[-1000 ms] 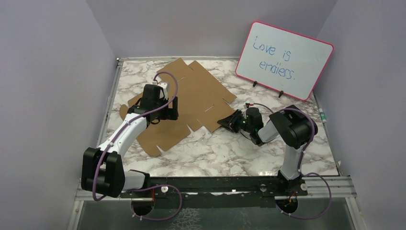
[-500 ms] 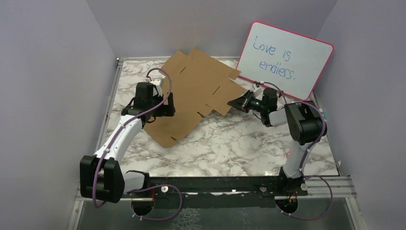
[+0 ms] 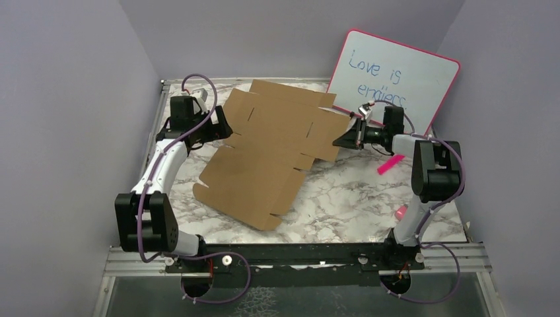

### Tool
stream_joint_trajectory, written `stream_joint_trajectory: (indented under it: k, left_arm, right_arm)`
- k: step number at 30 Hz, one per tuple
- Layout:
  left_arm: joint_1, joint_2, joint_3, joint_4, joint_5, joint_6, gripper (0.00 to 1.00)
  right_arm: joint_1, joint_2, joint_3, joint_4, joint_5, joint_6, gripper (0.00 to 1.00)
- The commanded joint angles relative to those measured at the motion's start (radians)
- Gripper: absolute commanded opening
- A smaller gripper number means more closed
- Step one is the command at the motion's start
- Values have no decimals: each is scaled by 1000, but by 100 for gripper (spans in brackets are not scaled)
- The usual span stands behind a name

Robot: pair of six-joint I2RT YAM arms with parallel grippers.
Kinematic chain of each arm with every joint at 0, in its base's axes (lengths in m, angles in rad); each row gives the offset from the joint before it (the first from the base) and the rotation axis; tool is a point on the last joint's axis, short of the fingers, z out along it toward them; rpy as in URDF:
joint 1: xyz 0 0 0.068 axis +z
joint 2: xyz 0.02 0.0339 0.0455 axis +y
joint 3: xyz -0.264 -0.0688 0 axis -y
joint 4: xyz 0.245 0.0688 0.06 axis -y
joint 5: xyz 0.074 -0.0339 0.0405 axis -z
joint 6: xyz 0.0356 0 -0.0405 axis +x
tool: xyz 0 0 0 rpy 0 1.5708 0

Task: Fold the paper box

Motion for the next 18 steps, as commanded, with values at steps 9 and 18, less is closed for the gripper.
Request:
stream_joint_trajectory:
  k: [9, 18]
  left_arm:
    - [51, 77, 13, 20, 102, -25, 99]
    - [51, 7, -118, 24, 72, -32, 99]
  right_arm:
    - [5, 69, 353, -733, 62, -545, 22]
    - [6, -50, 290, -535, 381, -333, 58]
